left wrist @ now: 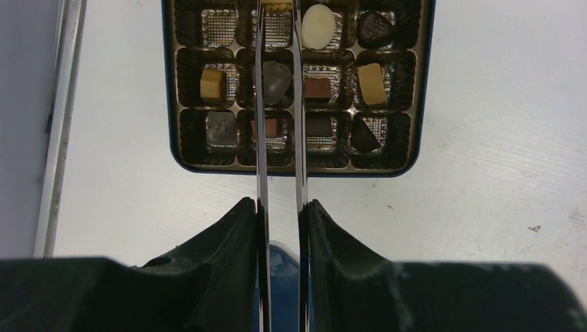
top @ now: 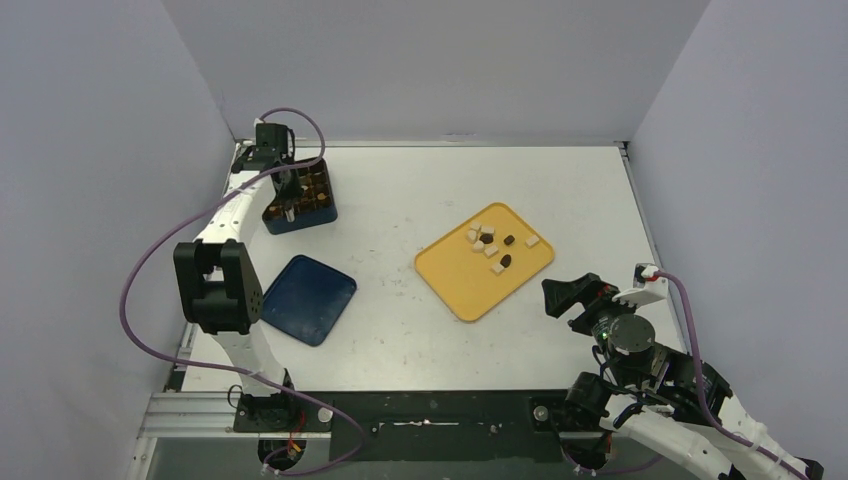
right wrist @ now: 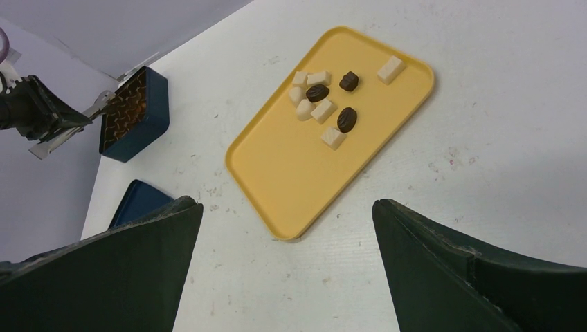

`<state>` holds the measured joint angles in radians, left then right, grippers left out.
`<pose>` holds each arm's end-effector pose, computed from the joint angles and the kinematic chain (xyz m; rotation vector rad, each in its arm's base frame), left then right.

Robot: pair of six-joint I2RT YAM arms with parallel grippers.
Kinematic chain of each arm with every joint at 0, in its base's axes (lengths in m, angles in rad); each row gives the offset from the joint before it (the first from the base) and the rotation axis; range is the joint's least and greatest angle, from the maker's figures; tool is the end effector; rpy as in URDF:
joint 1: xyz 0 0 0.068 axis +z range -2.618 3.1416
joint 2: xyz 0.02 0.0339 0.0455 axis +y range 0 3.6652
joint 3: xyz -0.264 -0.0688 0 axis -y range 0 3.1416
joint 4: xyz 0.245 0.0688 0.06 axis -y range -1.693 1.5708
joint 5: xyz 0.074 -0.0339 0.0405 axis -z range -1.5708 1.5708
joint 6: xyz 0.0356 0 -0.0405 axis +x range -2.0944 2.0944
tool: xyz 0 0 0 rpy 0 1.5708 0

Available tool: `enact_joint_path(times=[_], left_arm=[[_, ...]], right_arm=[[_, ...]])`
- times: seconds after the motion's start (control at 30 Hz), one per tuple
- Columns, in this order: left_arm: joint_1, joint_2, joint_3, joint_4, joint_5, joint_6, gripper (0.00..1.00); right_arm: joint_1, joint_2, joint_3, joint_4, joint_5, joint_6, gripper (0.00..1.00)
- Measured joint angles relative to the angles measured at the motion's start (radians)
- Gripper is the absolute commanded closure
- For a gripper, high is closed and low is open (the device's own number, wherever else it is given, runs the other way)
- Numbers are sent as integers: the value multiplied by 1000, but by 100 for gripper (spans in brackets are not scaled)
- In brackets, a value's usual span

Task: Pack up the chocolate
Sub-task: Place the fake chocolate in the packing box.

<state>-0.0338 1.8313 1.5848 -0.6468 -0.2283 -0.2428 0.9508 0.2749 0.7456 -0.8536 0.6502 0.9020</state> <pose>0.4084 -0.0057 0.2823 -0.3521 2.4132 0.1583 0.0477 0.0298 0.3115 0.3808 1.8845 0.6325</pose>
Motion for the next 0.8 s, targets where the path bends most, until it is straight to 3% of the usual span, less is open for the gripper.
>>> enact_joint_path(times=[0.43, 0.8], left_arm=[[26, 20, 2, 6, 0, 0, 70], [26, 23, 2, 6, -8, -4, 59]], right_arm=[[0, 0, 0, 0, 0, 0, 0], [0, 0, 0, 0, 0, 0, 0]])
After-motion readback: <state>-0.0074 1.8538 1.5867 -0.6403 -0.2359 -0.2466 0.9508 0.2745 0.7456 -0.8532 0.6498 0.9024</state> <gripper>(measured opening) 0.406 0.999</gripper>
